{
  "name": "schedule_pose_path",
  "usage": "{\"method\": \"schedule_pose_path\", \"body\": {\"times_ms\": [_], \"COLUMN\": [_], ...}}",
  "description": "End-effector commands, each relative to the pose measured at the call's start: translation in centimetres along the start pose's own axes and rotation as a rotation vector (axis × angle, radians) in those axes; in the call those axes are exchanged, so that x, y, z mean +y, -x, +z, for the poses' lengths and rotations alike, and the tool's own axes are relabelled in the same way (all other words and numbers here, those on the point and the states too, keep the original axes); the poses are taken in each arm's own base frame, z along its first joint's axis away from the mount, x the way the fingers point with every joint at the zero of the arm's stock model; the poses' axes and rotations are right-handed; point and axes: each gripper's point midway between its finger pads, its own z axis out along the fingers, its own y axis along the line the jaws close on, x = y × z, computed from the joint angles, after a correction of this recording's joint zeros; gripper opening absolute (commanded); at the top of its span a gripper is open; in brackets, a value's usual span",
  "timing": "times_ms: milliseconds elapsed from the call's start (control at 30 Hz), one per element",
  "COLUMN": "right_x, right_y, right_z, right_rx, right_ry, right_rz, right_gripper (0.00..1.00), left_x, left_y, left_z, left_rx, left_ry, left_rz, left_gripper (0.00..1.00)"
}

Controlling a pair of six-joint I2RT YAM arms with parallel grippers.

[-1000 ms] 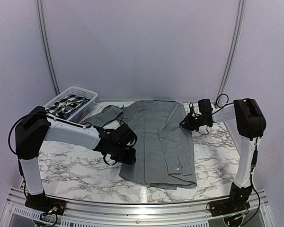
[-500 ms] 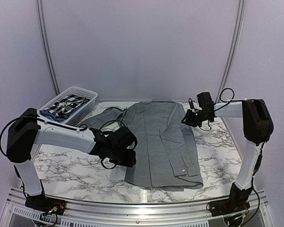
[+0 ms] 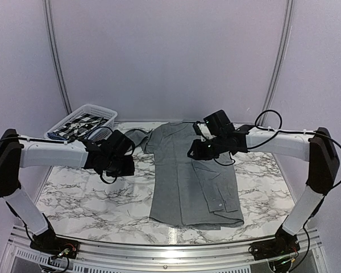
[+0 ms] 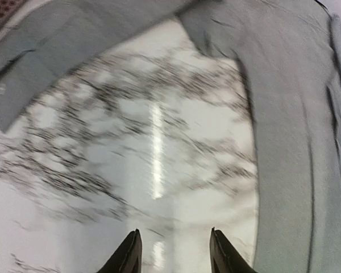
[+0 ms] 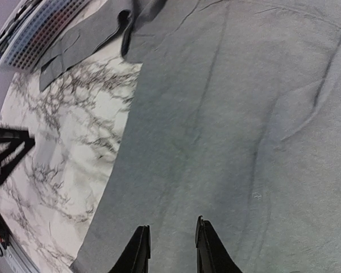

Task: Fold and stack the long sleeve shirts
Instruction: Pick up the sleeve from the center of the board.

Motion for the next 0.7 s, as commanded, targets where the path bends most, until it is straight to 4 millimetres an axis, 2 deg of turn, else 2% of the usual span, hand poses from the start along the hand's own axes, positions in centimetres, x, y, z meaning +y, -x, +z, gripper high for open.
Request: {"method": "schedule_pose_path", "body": {"times_ms": [0, 100, 167, 333, 500, 667], "right_x": [3.8, 5.4, 5.9, 7.3, 7.8, 7.8], "right_y": [-2.2, -3.2, -3.6, -4.2, -4.6, -4.6], "right_z": [-0.5, -0.3, -0.2, 0.2, 0.4, 0.4], "right_rx": [0.027, 0.034, 0.037, 0.046, 0.057, 0.061], "right_ry": [-0.027, -0.035, -0.038, -0.025, -0.019, -0.018], "right_rz": [-0.047, -0.084, -0.093, -0.121, -0.141, -0.151], "right_gripper": [0.24, 0.25, 0.24, 0.24, 0.24, 0.24], "left_x": [9.5, 14.6, 16.2, 18.7, 20.1, 20.6], "left_y": [4.6, 6.9, 8.5, 11.1, 11.9, 11.2], "left_z": [-0.7, -0.4, 0.2, 1.7, 4.0, 6.5], "left_rx": [-0.119, -0.143, -0.144, -0.158, -0.129, -0.072], "left_ry": [0.294, 0.387, 0.404, 0.463, 0.487, 0.499], "left_rz": [-0.088, -0.192, -0.222, -0.273, -0.292, -0.273], "left_gripper": [0.42, 0.42, 0.44, 0.44, 0.47, 0.48]}}
